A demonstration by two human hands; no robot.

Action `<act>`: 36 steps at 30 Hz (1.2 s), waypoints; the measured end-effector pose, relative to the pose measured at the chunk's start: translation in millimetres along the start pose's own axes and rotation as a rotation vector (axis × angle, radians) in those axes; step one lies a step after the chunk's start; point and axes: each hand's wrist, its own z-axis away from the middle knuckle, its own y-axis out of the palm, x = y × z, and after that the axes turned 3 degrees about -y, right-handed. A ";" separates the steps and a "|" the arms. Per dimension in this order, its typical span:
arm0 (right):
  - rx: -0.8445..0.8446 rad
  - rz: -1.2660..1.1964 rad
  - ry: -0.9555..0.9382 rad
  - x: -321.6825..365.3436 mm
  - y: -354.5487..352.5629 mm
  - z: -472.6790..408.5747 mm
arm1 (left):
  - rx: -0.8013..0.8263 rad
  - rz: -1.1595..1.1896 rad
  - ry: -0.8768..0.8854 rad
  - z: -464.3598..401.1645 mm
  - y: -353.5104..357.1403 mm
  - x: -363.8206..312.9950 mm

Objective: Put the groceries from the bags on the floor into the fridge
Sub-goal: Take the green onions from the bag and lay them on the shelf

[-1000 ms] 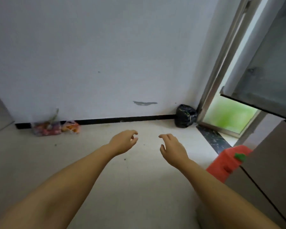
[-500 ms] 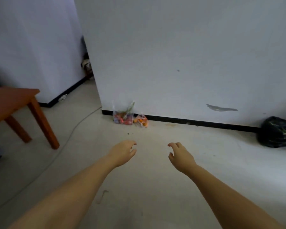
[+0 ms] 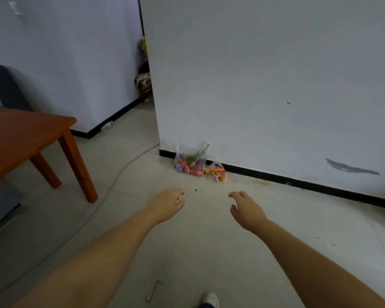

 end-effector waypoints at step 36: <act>0.157 -0.082 0.129 7.7 -6.9 -742.1 | 0.212 0.023 0.057 -706.2 -158.4 199.5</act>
